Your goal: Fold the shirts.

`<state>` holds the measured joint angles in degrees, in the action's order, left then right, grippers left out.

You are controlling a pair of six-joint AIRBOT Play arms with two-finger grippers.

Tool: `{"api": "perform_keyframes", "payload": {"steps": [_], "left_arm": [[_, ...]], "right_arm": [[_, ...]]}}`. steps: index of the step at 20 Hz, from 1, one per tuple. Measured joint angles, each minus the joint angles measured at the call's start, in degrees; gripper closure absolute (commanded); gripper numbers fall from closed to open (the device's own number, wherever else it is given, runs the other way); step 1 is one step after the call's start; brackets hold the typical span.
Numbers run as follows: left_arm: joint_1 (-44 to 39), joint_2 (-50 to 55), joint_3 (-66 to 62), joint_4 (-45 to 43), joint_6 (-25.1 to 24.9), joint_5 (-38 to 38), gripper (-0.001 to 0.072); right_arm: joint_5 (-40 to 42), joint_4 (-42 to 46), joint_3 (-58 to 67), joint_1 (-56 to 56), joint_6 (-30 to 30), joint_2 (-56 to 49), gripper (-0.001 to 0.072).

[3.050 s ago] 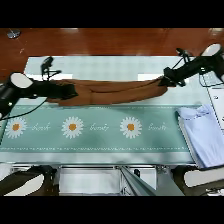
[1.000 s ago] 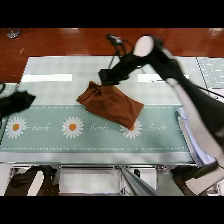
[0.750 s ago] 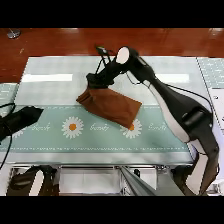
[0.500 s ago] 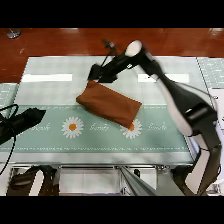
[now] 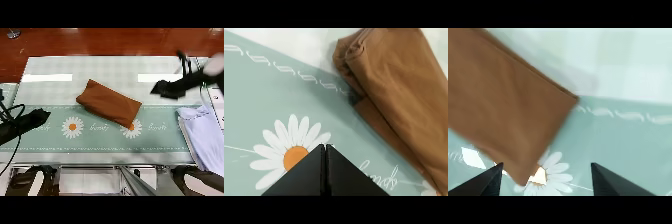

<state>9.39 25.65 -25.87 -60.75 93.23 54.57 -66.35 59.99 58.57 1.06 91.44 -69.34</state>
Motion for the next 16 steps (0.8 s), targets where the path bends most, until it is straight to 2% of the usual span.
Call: {"api": "perform_keyframes", "payload": {"steps": [2,5,9,12,13,14,15,16], "left_arm": [[-2.3,1.8,0.3,0.4,0.0,0.2,0.0682],[-6.4,5.3,0.4,0.8,0.0,-0.1,0.0682],[-10.4,9.4,0.5,1.2,-0.1,-2.0,0.0682],[-11.6,10.9,0.5,2.1,-0.1,-3.6,0.0682],[-11.8,11.2,0.5,2.2,-0.1,-3.7,0.0682],[-11.9,11.4,0.5,2.5,-0.1,-4.2,0.0682],[-12.0,11.5,0.5,2.6,-0.1,-4.7,0.0682],[-12.1,11.6,0.5,2.7,-0.1,-4.8,0.0682]], "right_arm": [[7.8,-6.5,-12.2,-0.9,-0.5,3.3,0.0085],[13.2,-18.8,-21.0,-1.4,-5.9,1.7,0.0085],[14.6,-29.1,-22.8,1.5,-12.4,-5.7,0.0085],[13.9,-32.8,-18.9,5.0,-13.8,-11.8,0.0111],[13.9,-33.4,-17.1,6.4,-13.6,-13.8,0.0271],[14.0,-33.2,-15.1,7.9,-13.4,-16.0,0.0528],[13.9,-32.4,-12.7,9.6,-13.1,-18.0,0.0681],[13.3,-32.9,-10.1,11.0,-13.2,-19.5,0.0681]]}}
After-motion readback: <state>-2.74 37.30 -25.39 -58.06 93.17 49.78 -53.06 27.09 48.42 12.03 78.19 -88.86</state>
